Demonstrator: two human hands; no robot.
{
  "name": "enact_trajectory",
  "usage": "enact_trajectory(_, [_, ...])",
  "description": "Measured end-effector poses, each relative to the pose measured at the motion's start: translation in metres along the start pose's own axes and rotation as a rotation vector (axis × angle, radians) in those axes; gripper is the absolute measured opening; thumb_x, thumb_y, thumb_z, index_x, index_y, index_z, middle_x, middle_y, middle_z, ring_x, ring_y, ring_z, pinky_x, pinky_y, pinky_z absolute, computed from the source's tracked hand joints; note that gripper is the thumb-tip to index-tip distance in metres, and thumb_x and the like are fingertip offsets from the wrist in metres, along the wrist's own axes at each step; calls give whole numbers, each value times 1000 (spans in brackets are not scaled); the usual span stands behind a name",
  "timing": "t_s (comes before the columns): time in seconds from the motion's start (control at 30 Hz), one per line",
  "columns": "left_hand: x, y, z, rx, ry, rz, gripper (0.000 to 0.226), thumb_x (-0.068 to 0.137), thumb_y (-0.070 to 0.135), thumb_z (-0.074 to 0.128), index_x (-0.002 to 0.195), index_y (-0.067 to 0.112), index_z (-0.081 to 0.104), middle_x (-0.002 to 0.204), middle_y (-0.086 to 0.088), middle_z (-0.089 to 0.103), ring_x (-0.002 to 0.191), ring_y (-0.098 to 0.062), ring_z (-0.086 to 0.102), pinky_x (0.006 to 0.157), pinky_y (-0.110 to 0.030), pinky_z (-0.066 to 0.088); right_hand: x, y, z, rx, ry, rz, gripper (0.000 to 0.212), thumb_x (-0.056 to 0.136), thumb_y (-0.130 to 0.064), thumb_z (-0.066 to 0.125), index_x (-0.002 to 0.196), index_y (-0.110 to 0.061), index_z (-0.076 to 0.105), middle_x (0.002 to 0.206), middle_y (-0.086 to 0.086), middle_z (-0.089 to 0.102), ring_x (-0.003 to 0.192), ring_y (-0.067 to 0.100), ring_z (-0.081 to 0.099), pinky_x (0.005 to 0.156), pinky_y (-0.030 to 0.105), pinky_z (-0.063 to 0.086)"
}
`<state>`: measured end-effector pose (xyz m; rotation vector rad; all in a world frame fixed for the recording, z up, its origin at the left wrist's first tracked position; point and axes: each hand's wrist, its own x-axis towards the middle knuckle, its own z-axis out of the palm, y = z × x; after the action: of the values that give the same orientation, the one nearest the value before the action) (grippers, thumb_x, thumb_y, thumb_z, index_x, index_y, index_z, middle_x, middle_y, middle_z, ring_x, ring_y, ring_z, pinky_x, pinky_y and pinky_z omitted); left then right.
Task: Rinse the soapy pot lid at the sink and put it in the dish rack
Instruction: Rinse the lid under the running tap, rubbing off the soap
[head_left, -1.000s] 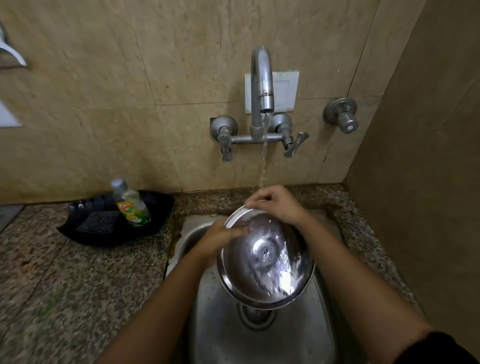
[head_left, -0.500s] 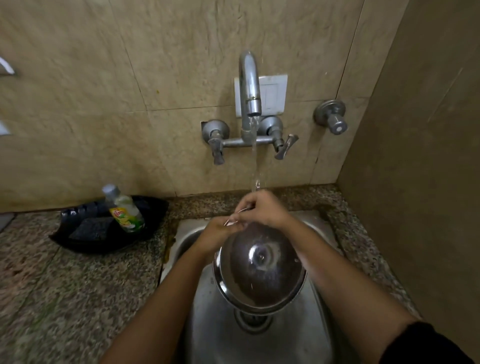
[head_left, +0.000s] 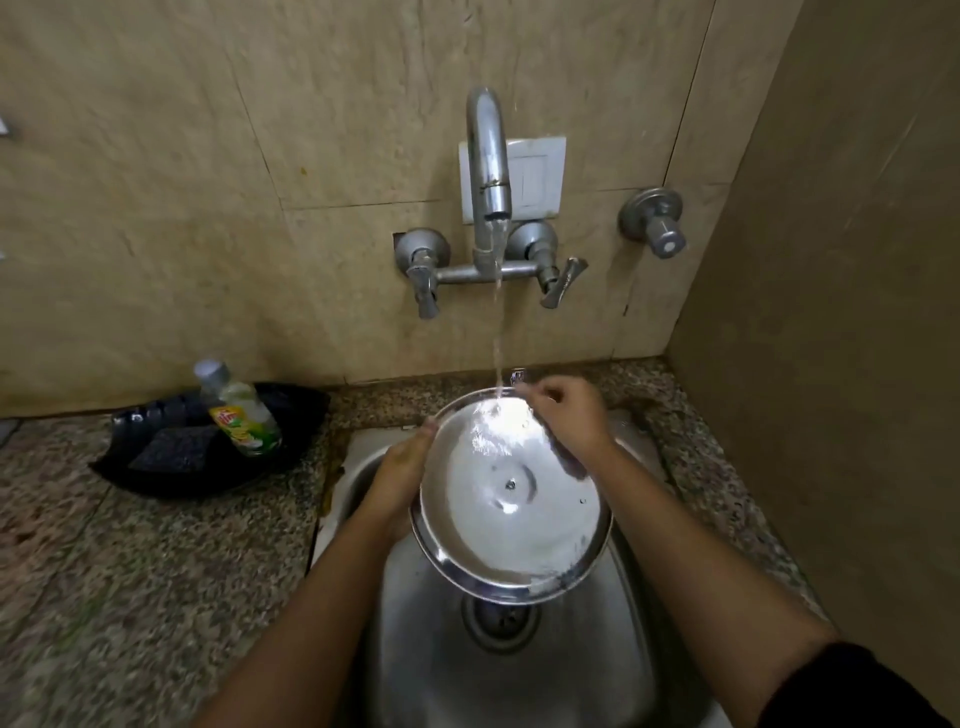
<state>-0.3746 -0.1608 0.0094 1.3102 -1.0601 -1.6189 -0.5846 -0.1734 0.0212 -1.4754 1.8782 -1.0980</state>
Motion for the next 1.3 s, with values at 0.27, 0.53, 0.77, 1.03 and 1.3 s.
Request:
enact_trajectory(0.27, [-6,-12,19,-36,169,-6,57,92,55,44,95,4,71,95,-24,72,90,-33,70,87,-47,56,-23,-1,47,-573,178,-169,52,97,-32,37,143,-10,34,144,12,45,133,28,40,111,46,30])
enact_trajectory(0.53, [2,2,7,-71,333,89,49,95,48,45,88,6,70,78,-10,71,72,-24,69,58,-23,55,-90,39,23,-728,-223,-498,65,96,-48,22,153,-20,7,162,-1,6,149,17,4,120,38,6])
enact_trajectory(0.77, [-8,-9,23,-48,261,48,51,95,47,46,87,2,69,77,-12,71,71,-24,68,64,-28,56,-22,0,48,-625,8,-298,70,98,-47,26,152,-10,4,161,8,3,149,21,-2,121,44,7])
enact_trajectory(1.03, [4,-9,9,-104,342,131,46,90,54,51,71,16,70,79,-11,72,78,-25,68,78,-41,55,-85,38,35,-749,-255,-646,64,98,-47,26,153,-22,6,161,-3,4,148,10,-2,120,40,13])
enact_trajectory(1.3, [0,-12,19,-31,305,90,60,93,51,46,89,-6,66,77,-19,65,72,-26,62,65,-33,51,-16,4,44,-673,48,-297,68,97,-47,23,152,-10,6,161,8,2,149,21,0,121,42,8])
